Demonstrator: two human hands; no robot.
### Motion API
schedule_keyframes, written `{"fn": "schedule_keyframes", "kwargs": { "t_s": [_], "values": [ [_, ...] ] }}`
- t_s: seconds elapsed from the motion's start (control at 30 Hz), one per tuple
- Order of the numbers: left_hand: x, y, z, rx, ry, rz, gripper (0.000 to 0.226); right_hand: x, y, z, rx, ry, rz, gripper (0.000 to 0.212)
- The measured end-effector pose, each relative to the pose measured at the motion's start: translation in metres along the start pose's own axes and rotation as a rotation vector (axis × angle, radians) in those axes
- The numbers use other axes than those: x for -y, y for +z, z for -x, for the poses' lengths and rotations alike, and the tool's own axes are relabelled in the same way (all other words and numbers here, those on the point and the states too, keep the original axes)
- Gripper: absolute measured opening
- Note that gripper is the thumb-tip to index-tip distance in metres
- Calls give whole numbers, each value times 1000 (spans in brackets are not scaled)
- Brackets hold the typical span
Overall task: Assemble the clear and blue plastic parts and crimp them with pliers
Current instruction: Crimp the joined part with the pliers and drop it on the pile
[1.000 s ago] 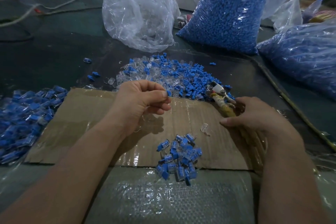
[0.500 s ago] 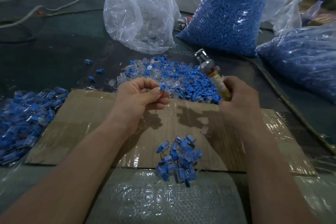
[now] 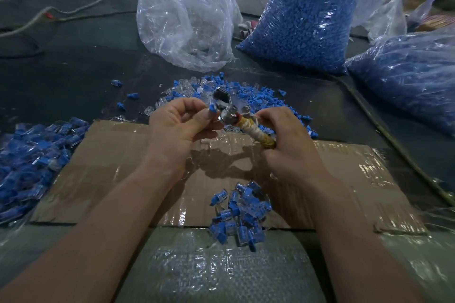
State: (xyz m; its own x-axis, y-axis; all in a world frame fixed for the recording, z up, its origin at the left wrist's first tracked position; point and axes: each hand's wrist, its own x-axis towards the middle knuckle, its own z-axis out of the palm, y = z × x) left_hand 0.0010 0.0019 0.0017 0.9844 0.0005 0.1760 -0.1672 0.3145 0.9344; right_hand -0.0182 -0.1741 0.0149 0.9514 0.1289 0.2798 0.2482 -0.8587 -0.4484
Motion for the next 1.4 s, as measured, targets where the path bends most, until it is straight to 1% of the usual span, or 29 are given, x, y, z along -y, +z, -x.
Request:
{"fn": "schedule_keyframes", "kwargs": {
  "t_s": [0.23, 0.4, 0.5, 0.57, 0.73, 0.93, 1.1, 1.2, 1.27, 1.33, 1.4],
  "values": [
    [1, 2, 0, -5, 25, 15, 12, -2, 0, 0, 14, 15, -21, 44],
    [-3, 2, 1, 7, 27, -14, 13, -1, 0, 0, 62, 8, -34, 43],
    [-3, 2, 2, 16, 22, -41, 8, 0, 0, 0, 93, 8, -29, 39],
    [-3, 2, 3, 18, 33, -83, 10, 0, -1, 0, 104, 9, -15, 35],
    [-4, 2, 6, 15, 94, -208, 12, 2, -3, -1, 75, 1, 19, 33],
    [-5, 2, 7, -3, 94, -232, 9, 2, -1, 0, 25, -33, 73, 32],
    [-6, 1, 5, -55, 47, -175, 14, -3, -3, -2, 25, -35, 16, 39],
    [-11, -1, 5, -102, 26, -137, 15, -14, -9, -4, -70, 41, 46, 43],
    [-14, -1, 7, -44, -13, -173, 14, -22, -13, -4, -124, 130, 69, 42],
    [-16, 0, 12, 124, -79, -264, 11, -31, -16, -4, -145, 225, 99, 43],
    [-15, 2, 15, 303, -124, -389, 9, -39, -19, -4, -133, 309, 126, 51]
  ]
}}
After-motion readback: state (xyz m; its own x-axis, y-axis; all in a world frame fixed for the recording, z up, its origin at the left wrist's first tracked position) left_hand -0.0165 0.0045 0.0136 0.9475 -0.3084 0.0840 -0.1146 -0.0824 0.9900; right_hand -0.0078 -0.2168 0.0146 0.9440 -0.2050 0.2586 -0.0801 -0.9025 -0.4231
